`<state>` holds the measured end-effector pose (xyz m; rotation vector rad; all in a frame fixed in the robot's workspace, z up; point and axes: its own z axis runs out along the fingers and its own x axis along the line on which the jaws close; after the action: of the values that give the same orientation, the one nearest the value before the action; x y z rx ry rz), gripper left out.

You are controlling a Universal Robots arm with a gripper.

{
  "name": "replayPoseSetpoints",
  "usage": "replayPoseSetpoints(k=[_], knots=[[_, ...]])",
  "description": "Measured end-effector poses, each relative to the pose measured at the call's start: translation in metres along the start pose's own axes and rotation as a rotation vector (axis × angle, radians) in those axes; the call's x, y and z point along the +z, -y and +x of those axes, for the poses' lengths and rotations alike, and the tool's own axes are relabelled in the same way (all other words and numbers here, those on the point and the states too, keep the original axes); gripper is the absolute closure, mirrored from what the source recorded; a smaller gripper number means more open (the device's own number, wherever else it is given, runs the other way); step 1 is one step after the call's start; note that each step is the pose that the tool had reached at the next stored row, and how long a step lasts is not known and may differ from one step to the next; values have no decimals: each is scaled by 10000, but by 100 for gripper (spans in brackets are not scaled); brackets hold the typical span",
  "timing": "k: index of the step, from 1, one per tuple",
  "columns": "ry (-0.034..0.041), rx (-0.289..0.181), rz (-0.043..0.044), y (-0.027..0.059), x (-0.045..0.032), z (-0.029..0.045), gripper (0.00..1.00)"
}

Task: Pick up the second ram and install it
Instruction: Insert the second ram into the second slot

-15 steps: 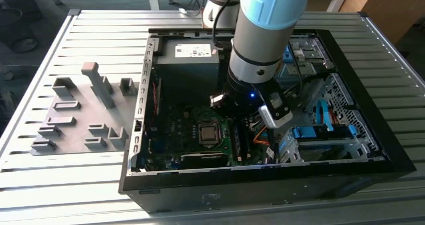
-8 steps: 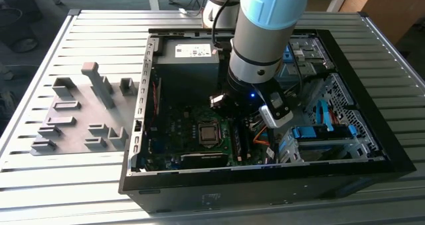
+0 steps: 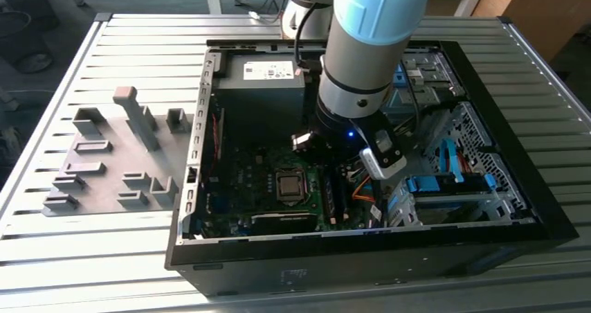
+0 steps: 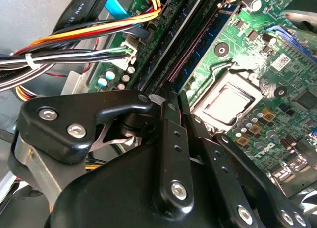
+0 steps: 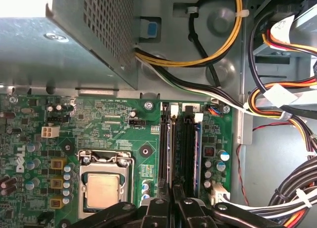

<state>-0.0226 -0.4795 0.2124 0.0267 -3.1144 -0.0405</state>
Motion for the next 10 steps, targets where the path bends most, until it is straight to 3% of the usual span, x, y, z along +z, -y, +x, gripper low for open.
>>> replayPoseSetpoints(k=[10], knots=[[1,0,-2,-1,-25,1,86]])
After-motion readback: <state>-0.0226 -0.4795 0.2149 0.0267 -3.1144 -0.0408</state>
